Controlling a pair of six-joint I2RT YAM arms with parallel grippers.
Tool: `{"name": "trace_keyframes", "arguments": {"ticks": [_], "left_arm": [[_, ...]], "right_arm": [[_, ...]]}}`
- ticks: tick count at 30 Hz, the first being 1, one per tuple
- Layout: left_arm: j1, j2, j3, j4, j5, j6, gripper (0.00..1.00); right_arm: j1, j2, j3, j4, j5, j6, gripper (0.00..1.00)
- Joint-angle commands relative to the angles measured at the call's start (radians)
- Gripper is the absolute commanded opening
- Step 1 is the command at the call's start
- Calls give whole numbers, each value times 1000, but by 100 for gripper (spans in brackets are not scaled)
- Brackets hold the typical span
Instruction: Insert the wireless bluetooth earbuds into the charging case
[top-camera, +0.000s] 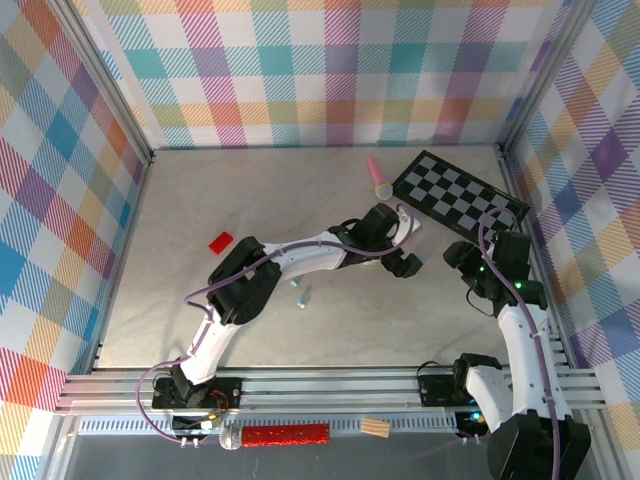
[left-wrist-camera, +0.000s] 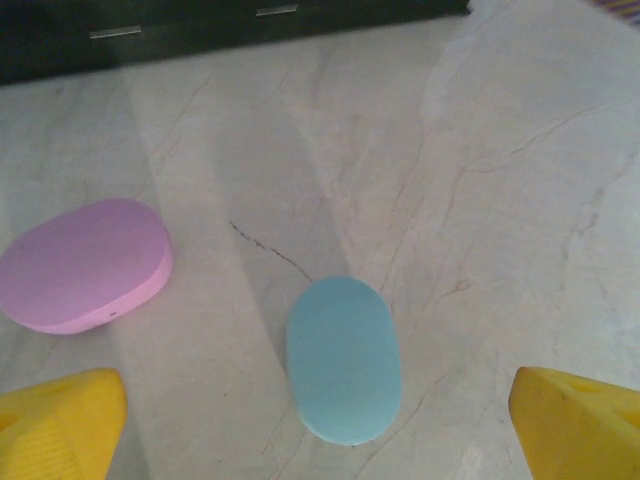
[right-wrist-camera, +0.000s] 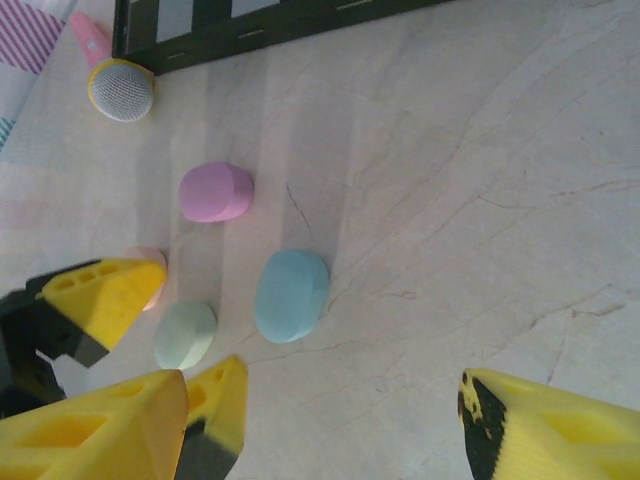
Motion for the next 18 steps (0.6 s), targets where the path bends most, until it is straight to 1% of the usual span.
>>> {"name": "trace_keyframes", "arguments": {"ticks": [1, 7, 18], "left_arm": [[-28, 63, 143, -268, -126, -45, 96], [-48, 178, 346, -430, -186, -73, 92], [-63, 305, 521, -532, -155, -42, 87]], "right_arm": [[-3, -25, -27, -32, 20, -32, 71], [-4, -21, -21, -30, 5, -47, 71], [-5, -17, -27, -18, -12, -52, 71]]}}
